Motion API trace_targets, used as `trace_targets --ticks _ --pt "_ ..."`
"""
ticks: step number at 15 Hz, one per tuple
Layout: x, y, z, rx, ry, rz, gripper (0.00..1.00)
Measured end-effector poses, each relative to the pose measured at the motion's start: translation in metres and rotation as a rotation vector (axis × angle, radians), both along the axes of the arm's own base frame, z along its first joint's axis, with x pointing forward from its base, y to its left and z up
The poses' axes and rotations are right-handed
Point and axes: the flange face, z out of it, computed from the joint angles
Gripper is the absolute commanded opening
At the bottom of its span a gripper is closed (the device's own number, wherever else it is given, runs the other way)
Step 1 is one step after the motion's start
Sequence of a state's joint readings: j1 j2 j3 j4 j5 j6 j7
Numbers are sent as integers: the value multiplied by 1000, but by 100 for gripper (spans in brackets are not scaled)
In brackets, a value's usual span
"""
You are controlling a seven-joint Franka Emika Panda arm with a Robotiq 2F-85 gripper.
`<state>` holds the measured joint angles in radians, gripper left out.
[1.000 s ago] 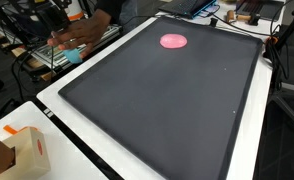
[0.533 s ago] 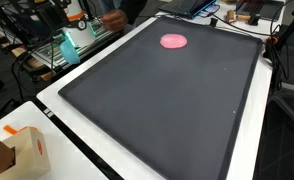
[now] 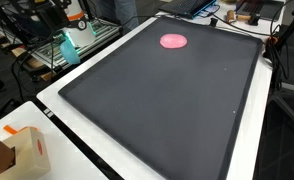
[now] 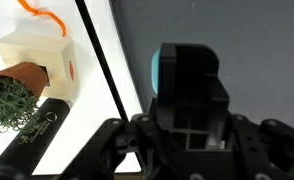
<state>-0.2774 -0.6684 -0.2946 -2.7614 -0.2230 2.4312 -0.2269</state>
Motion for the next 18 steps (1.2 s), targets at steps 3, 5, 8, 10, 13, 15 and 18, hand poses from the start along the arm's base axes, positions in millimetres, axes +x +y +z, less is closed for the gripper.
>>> trace_targets --ticks 3,5,8,10,13,15,18 --pt "0 0 0 0 1 0 51" --pt "0 0 0 0 1 0 51" --pt "0 0 -1 0 2 0 51" --pt "0 0 -1 0 2 0 51" --pt "0 0 -1 0 2 0 51" --pt "0 0 -1 0 2 0 51" --pt "0 0 -1 0 2 0 26"
